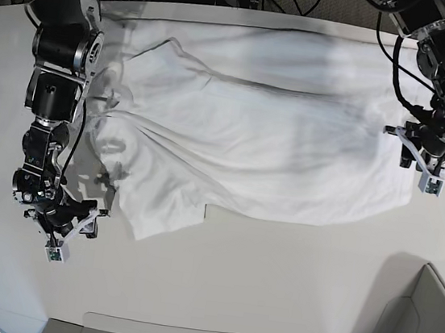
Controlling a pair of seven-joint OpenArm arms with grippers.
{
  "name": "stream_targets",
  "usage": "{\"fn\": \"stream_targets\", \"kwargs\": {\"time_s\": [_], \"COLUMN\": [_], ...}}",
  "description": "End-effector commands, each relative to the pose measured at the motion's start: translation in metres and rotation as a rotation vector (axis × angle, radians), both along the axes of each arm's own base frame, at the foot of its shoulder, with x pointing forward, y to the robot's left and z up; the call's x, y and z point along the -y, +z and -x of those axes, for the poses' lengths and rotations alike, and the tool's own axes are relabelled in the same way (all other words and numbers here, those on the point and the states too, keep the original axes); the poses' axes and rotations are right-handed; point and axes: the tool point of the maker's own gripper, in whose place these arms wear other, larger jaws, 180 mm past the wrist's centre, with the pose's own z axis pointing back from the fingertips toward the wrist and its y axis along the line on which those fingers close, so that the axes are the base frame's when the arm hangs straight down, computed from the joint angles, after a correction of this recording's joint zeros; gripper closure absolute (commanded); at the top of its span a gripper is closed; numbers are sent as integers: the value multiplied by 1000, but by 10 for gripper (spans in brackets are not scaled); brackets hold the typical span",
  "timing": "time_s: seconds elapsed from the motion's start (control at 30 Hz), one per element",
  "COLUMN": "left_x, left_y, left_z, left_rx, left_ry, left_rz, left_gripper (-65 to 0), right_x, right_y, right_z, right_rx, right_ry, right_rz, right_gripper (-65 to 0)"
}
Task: Fold the T-shirt properly
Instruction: 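Move the right gripper to the shirt hem and grasp it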
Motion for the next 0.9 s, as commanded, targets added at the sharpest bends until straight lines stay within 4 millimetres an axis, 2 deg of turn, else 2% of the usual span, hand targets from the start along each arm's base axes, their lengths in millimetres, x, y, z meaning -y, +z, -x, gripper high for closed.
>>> {"fn": "stream_targets", "kwargs": {"time_s": [0.0, 0.2, 0.43, 0.53, 0.6, 0.7, 0.87], "left_x": [-3, -3, -3, -3, -3, -3, -3], "left_y": [14, 14, 15, 16, 16, 16, 16], "left_z": [-8, -8, -10, -10, -11, -11, -11], "left_rx": [49, 49, 54, 55, 57, 57, 57], "left_ry": [-3, -3, -3, -3, -3, -3, -3], "left_rz": [-12, -12, -12, -12, -12, -12, -12], "left_gripper": [-204, -204, -204, -204, -204, -204, -204], "right_x": [-3, -10, -17, -31, -50, -67, -76], "right_y": [15, -21, -50, -63, -67, -68, -62], "right_z": [-14, -13, -2, 4, 6, 6, 0], "right_rx": [52, -2, -34, -66, -73, -79, -66], "right_ry": [5, -14, -27, 31, 90, 126, 143], "right_rz": [-24, -110, -163, -121, -94, -91, -89], "right_gripper": [-312, -312, -312, -312, -312, -312, -312]}}
